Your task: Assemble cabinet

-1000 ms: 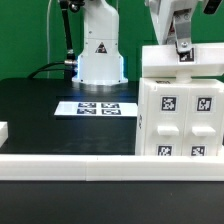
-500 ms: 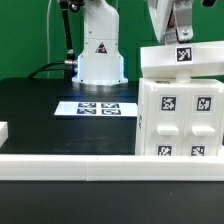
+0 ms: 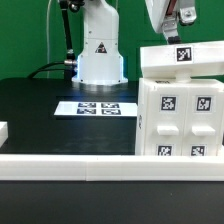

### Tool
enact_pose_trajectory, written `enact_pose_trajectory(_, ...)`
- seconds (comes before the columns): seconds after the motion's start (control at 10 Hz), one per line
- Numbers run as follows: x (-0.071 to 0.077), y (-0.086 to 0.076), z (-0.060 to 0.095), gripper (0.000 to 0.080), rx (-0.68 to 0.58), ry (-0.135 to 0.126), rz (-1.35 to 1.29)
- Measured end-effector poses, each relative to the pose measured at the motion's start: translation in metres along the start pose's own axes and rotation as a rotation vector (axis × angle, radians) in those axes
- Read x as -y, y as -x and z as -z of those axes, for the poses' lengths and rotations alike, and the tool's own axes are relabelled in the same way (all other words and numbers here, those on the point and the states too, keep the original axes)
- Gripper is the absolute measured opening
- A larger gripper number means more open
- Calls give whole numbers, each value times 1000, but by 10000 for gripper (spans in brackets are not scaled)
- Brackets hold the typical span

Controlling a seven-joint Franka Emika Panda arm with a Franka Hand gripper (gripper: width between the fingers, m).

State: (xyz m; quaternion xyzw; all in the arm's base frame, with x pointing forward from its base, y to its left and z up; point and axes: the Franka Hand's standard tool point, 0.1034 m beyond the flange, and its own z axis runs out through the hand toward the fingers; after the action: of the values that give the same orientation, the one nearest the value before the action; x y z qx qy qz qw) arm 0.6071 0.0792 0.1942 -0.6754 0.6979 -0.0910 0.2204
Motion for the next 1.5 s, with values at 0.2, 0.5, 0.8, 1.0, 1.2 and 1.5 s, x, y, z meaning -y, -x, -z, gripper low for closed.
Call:
enact_pose_trajectory(0.2, 1, 10, 1, 798, 41, 83, 79)
enact_pose_trajectory(0.5, 6, 17, 4, 798, 85, 124, 248)
enact_pose_trajectory(0.8, 5, 16, 3, 798, 91, 119, 382)
enact_pose_trajectory(1.0, 5, 18, 7, 798, 123, 166, 709)
enact_pose_trajectory(1.2, 7, 21, 9, 798, 139, 219, 1070)
enact_pose_trajectory(1.5, 5, 19, 6, 798, 176, 218, 1362)
